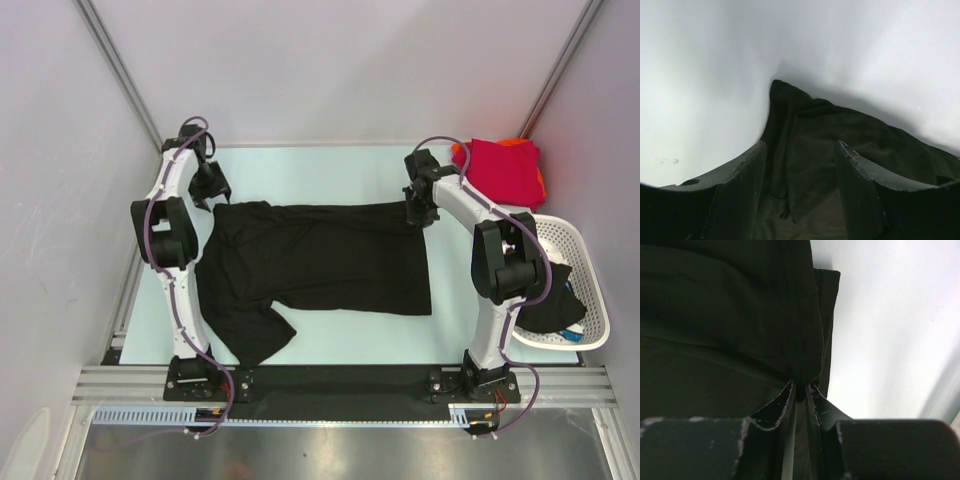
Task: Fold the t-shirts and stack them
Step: Fold the flattened tshirt in 1/3 of the way
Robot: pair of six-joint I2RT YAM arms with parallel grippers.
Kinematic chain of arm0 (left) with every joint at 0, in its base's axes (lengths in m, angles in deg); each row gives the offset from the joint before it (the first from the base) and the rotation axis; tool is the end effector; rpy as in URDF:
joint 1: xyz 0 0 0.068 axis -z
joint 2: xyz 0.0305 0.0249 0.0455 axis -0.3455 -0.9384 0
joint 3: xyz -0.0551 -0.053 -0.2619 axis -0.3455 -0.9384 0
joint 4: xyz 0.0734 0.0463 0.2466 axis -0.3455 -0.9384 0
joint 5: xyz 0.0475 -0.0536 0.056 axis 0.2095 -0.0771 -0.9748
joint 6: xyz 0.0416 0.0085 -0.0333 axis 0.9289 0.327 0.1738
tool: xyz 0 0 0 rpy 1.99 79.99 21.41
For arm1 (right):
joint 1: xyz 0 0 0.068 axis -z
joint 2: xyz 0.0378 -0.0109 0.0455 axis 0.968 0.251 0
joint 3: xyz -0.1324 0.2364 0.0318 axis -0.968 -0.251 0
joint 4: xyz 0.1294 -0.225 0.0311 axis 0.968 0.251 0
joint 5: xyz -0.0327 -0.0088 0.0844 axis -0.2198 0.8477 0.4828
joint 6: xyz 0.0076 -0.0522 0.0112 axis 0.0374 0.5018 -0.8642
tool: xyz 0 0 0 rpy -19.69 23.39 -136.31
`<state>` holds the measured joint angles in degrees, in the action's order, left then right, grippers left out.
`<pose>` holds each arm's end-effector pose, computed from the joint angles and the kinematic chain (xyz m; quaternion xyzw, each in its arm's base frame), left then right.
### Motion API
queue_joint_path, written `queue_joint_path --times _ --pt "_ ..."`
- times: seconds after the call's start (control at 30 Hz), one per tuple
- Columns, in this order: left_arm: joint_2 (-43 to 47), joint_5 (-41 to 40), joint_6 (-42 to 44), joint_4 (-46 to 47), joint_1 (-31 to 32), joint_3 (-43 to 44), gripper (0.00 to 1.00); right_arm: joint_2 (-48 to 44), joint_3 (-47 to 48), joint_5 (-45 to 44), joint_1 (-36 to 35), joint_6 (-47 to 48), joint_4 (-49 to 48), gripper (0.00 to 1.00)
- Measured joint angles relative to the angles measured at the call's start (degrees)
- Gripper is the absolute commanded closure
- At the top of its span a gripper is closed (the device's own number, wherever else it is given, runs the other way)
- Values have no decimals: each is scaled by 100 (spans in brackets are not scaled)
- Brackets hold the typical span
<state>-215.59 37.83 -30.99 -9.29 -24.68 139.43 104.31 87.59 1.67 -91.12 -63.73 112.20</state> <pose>0.4830 0.0384 0.2101 -0.2315 0.9609 -0.0147 0.1512 0.3918 0.1049 0.2161 -0.0405 0.9783 -0.0223 0.2018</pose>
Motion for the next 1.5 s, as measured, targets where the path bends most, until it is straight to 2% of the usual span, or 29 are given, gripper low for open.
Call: queue_joint_path --times 0.3,0.4,0.47,0.5,0.57,0.6,0.67,0.8,0.83,0.87,0.9,1.0,1.17,1.27,1.4,1.43,1.5 --pt "0 162 0 216 -20 -116 43 35 4 0 -37 0 35 83" --pt "0 223 4 304 -15 -114 48 35 7 -2 -44 0 37 83" --pt "-4 278 4 308 -15 -107 65 42 26 -2 -48 2 57 83" --pt "-11 293 7 308 -15 -105 77 50 44 -4 -50 2 72 83" --pt "-17 323 9 321 -15 -105 87 68 81 -7 -52 2 83 83" --pt "-22 332 20 328 -15 -103 95 79 94 -9 -52 2 85 83" --pt "-28 352 46 345 -15 -105 100 81 101 -24 -52 2 103 83" --pt "-35 417 70 348 -15 -103 100 92 162 -68 -52 2 120 83" --pt "-35 424 87 348 -15 -103 94 98 184 -70 -52 2 122 83" --pt "-35 424 103 348 -15 -105 81 103 199 -72 -52 0 120 83" --pt "-35 424 127 348 -15 -103 64 107 214 -81 -52 0 120 83" --pt "-35 407 221 348 -15 -103 48 131 247 -90 -57 0 125 83" --pt "-35 407 262 350 -44 -103 48 184 258 -94 -103 -7 136 83" --pt "-39 433 262 352 -59 -103 53 186 260 -98 -146 -9 140 83" --pt "-118 448 258 374 -72 -63 65 186 262 -114 -157 -17 151 83" --pt "-153 448 258 380 -76 -50 63 186 262 -118 -162 -20 160 83" --pt "-227 446 260 382 -79 -26 52 186 262 -144 -164 -22 166 83"
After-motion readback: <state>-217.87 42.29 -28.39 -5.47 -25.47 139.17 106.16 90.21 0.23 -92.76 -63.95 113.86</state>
